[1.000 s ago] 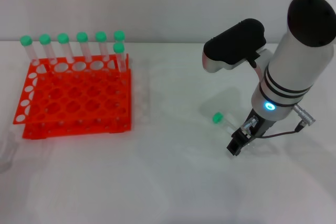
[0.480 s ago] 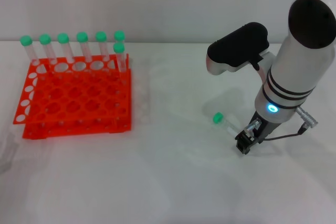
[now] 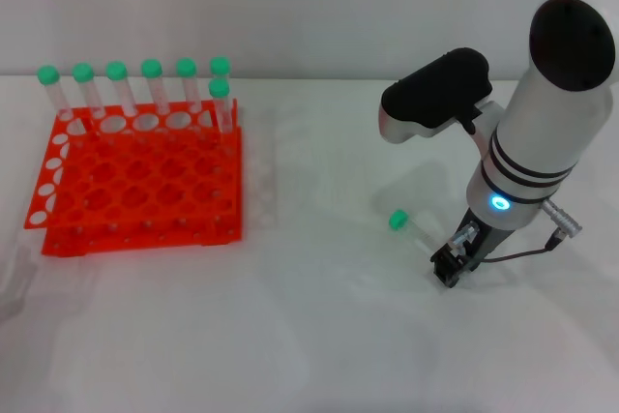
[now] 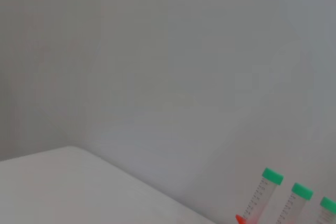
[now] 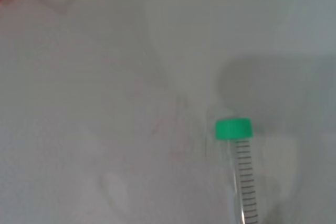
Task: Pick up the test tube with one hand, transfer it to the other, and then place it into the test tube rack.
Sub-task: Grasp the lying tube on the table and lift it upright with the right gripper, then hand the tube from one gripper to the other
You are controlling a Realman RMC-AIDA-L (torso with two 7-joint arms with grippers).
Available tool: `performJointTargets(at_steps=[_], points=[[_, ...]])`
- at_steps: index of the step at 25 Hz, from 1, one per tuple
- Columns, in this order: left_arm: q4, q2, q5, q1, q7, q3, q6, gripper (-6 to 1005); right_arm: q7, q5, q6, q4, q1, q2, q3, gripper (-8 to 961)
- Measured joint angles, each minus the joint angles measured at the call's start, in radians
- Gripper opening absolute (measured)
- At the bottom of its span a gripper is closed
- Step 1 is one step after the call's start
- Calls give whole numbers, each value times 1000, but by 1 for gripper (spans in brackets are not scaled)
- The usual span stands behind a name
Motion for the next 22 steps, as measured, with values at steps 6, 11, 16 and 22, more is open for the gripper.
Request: performJointTargets(at_steps=[6,11,16,22], points=[[-2,0,0,0,0,0,1,872,-4,1,-4,5,3,0,0,276],[-1,0,-1,0,0,0,-2,871,-27,1,3,-13,-2,-3,15,202],[1,1,0,0,-31,13,-6,870,-50,-3,7,-114,-46,-10,37,187],[8,13,7,1,-128,38,-21,870,-167,-7,-45,-399,-223,-10,139,188]])
